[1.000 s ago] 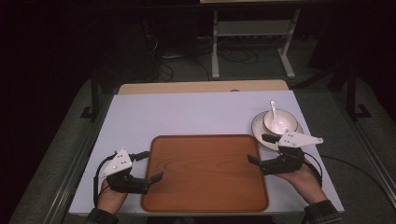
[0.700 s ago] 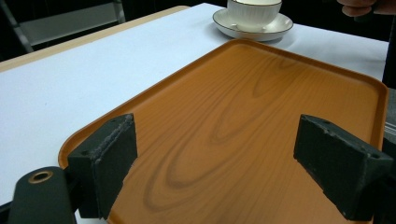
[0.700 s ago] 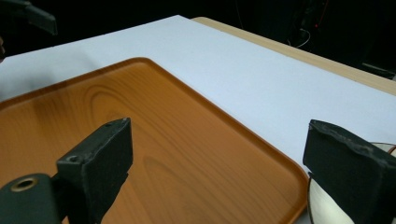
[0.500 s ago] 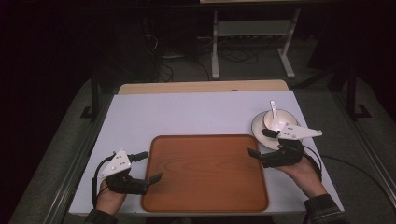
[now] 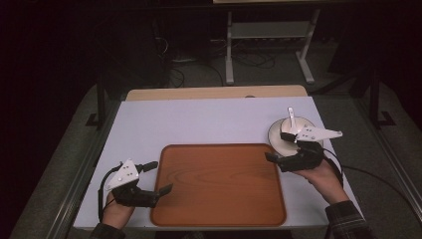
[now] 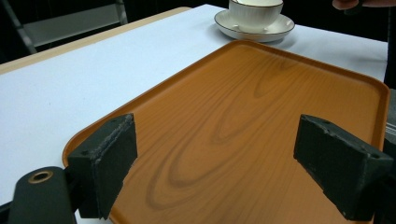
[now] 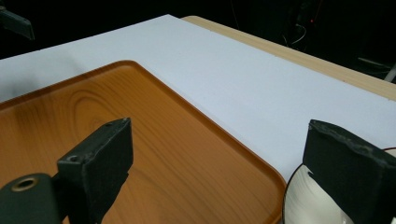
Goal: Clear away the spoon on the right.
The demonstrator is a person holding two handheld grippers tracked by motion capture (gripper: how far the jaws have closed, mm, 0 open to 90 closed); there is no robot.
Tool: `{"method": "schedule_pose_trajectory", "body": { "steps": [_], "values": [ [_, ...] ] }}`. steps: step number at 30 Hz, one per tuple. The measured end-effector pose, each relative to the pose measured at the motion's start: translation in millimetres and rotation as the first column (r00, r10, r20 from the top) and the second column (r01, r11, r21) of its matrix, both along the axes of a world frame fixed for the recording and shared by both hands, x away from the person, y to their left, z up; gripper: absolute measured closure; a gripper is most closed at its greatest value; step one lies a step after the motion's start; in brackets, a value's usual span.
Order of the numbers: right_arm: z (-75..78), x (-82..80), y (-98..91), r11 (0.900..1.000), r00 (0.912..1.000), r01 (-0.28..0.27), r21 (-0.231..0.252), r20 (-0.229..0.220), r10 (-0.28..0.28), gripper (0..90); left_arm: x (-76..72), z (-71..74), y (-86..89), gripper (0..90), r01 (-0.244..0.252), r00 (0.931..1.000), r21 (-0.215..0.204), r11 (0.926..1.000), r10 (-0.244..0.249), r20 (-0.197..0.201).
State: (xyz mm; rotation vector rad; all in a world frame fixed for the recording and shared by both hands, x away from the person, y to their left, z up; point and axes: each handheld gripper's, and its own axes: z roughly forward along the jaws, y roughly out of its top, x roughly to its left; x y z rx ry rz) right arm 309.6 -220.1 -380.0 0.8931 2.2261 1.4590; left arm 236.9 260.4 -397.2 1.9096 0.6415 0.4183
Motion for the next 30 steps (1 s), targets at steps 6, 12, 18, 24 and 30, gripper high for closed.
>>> {"method": "schedule_pose_trajectory", "body": {
  "steps": [6, 12, 18, 24, 30],
  "values": [
    [1.6, 7.3, -1.9, 0.9999, 0.9999, 0.010, -0.006, -0.006, -0.010, 7.8, 0.1, -0.1, 0.0, 12.8, -0.001, 1.0000, -0.001, 1.0000, 0.001, -0.001],
    [2.7, 15.6, -3.8, 0.9998, 0.9998, 0.015, -0.013, -0.010, -0.015, 7.9, 0.0, 0.0, -0.3, 12.8, 0.000, 1.0000, 0.000, 1.0000, 0.000, -0.001],
    [4.7, 23.1, -6.2, 0.9997, 0.9996, 0.020, -0.013, -0.020, -0.021, 8.1, 0.1, -0.1, -0.3, 12.8, 0.001, 1.0000, 0.000, 1.0000, -0.001, -0.002],
    [6.9, 34.9, -7.4, 0.9992, 0.9991, 0.037, -0.015, -0.021, -0.037, 8.0, 0.0, -0.1, -0.4, 12.8, 0.000, 1.0000, -0.003, 1.0000, 0.000, -0.002],
    [8.0, 46.6, -9.1, 0.9980, 0.9981, 0.056, -0.028, -0.025, -0.057, 8.1, 0.3, -0.2, -0.2, 12.8, -0.002, 1.0000, -0.002, 1.0000, 0.002, -0.003]
  ]
}}
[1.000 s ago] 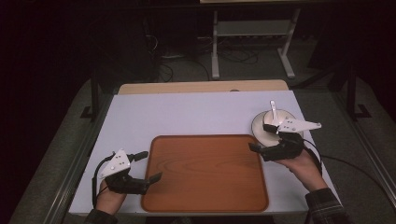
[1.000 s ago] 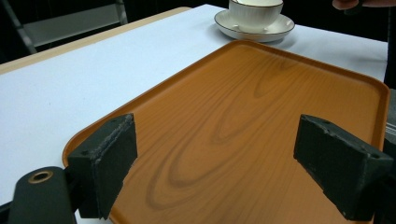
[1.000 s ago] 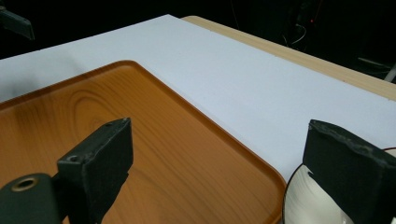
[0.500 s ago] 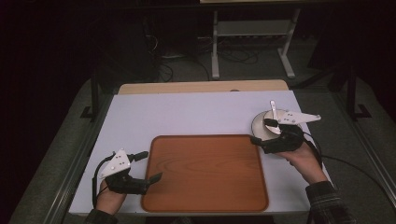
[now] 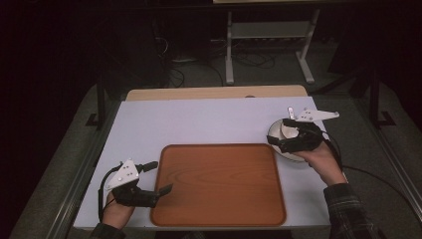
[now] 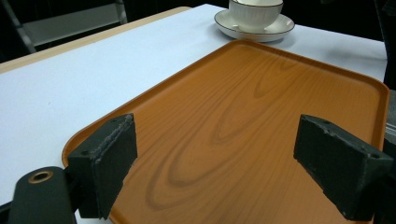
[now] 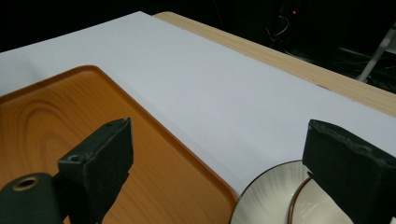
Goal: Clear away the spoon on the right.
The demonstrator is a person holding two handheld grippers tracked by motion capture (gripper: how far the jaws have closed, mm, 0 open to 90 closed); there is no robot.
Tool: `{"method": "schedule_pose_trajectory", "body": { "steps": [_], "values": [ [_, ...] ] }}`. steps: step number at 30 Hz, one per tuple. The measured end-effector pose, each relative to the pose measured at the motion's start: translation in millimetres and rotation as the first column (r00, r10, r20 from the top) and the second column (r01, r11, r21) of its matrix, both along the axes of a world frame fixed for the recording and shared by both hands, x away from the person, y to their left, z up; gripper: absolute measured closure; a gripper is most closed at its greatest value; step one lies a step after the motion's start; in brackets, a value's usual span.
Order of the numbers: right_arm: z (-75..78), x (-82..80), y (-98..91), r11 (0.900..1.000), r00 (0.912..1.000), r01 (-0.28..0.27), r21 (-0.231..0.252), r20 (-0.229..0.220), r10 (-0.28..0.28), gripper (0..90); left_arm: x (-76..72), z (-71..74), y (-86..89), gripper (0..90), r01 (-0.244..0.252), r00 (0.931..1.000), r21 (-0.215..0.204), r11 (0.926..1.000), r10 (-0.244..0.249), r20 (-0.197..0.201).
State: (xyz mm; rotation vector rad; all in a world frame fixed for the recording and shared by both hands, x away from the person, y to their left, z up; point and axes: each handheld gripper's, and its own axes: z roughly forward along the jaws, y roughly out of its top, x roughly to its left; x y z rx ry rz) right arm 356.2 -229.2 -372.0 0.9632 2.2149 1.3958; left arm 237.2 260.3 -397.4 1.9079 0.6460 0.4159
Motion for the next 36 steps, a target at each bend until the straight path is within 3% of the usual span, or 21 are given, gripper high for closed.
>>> {"method": "schedule_pose_trajectory", "body": {
  "steps": [20, 36],
  "values": [
    [-0.7, 34.2, -11.4, 0.9958, 0.9954, 0.085, -0.034, -0.041, -0.087, 15.1, -0.6, 0.5, 1.6, 12.8, -0.004, 1.0000, -0.003, 1.0000, 0.004, 0.002],
    [-0.3, 63.2, -16.9, 0.9913, 0.9861, 0.111, -0.071, -0.116, -0.119, 44.4, -0.4, 0.4, 2.3, 12.8, -0.004, 1.0000, -0.002, 1.0000, 0.004, 0.001]
  ]
}}
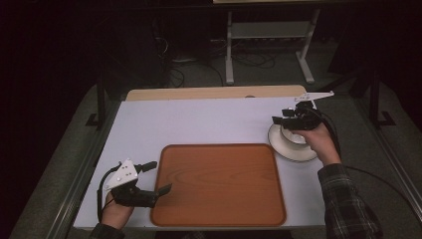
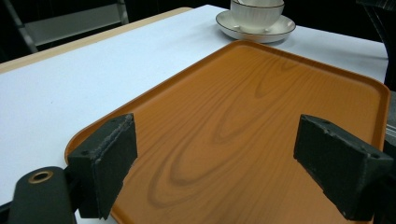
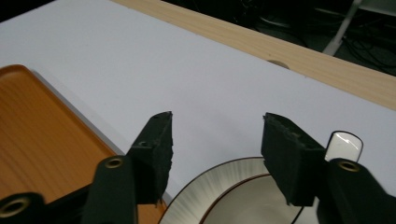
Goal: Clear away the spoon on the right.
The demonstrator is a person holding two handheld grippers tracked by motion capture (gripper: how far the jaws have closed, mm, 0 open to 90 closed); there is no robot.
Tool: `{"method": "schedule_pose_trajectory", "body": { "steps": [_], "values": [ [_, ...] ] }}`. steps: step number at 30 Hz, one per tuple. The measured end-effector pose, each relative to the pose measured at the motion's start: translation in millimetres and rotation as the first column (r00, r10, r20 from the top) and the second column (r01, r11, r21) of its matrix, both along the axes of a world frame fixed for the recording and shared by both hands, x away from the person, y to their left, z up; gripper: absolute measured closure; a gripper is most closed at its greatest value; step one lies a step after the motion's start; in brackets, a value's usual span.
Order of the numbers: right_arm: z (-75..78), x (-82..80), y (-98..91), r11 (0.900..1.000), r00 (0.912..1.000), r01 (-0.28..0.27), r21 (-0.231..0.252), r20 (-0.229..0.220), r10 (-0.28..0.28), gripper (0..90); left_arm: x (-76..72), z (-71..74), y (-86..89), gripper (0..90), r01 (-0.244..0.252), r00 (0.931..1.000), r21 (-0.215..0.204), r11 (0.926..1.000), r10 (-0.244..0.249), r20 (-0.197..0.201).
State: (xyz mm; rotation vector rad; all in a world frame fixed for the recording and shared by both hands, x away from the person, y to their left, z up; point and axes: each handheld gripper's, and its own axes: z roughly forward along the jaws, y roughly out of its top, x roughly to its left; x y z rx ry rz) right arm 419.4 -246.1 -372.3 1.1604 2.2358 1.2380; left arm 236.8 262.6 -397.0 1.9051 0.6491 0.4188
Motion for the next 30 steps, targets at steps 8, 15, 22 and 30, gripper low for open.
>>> {"method": "schedule_pose_trajectory", "body": {
  "steps": [8, 15, 22, 30],
  "values": [
    [-5.9, 14.1, -3.9, 0.9966, 0.9963, 0.078, -0.027, -0.035, -0.078, 69.7, -0.3, 0.0, 0.0, 12.8, 0.001, 1.0000, -0.003, 1.0000, -0.001, 0.002],
    [-10.2, 22.9, -9.1, 0.9901, 0.9895, 0.136, -0.036, -0.046, -0.137, 89.5, -0.3, -0.3, 0.1, 12.8, 0.004, 1.0000, -0.003, 1.0000, -0.004, -0.003],
    [-13.6, 30.5, -11.9, 0.9818, 0.9817, 0.180, -0.060, -0.051, -0.183, 89.6, 0.0, -0.6, 0.5, 12.8, 0.001, 1.0000, -0.006, 1.0000, -0.001, -0.005],
    [-18.9, 34.7, -18.8, 0.9737, 0.9731, 0.216, -0.074, -0.067, -0.221, 89.7, -0.2, -0.4, 0.6, 12.8, 0.002, 1.0000, -0.004, 1.0000, -0.002, -0.004]
  ]
}}
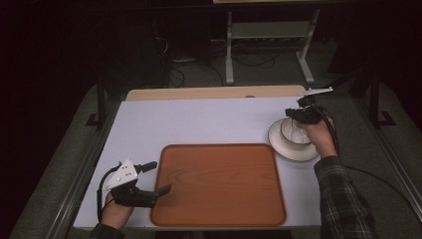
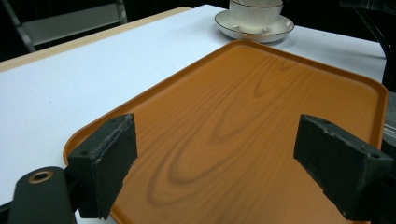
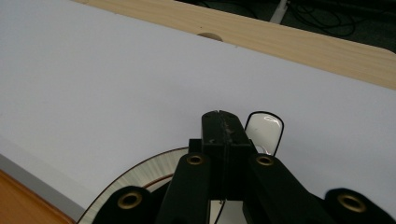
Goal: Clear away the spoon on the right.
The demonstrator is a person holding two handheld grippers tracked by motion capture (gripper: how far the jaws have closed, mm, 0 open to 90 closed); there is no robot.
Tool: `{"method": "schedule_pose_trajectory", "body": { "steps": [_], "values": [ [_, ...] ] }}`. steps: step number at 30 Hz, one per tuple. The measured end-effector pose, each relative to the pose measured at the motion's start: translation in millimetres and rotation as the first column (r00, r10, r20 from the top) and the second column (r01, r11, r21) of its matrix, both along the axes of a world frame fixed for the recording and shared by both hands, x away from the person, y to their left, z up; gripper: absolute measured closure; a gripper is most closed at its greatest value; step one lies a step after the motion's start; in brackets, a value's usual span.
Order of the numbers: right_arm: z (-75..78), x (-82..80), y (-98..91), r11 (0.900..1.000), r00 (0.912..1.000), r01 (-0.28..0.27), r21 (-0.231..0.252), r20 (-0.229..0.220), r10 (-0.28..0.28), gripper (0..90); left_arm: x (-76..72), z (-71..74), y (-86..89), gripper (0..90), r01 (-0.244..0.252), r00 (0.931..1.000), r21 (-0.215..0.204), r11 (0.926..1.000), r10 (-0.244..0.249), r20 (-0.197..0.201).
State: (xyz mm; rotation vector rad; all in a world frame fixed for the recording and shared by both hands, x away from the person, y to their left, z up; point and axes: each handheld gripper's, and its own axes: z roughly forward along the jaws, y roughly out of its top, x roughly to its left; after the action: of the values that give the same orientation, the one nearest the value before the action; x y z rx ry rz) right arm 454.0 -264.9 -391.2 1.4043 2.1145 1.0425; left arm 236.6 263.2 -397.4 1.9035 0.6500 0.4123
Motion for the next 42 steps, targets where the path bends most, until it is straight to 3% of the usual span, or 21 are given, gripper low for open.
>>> {"method": "schedule_pose_trajectory", "body": {
  "steps": [10, 30, 42],
  "values": [
    [1.3, -1.6, -12.9, 0.9977, 0.9980, 0.063, -0.025, 0.009, -0.063, 89.7, 0.0, -0.1, 0.1, 12.8, -0.001, 1.0000, -0.001, 1.0000, 0.001, -0.001],
    [3.1, -8.6, -38.8, 0.9900, 0.9907, 0.136, -0.038, -0.002, -0.136, 89.7, 0.0, -0.1, -0.3, 12.8, 0.000, 1.0000, -0.001, 1.0000, 0.000, 0.000],
    [2.1, -20.5, -57.2, 0.9851, 0.9858, 0.166, -0.043, -0.016, -0.167, 89.7, -0.1, -0.1, -1.0, 12.8, 0.001, 1.0000, -0.001, 1.0000, -0.001, 0.000]
  ]
}}
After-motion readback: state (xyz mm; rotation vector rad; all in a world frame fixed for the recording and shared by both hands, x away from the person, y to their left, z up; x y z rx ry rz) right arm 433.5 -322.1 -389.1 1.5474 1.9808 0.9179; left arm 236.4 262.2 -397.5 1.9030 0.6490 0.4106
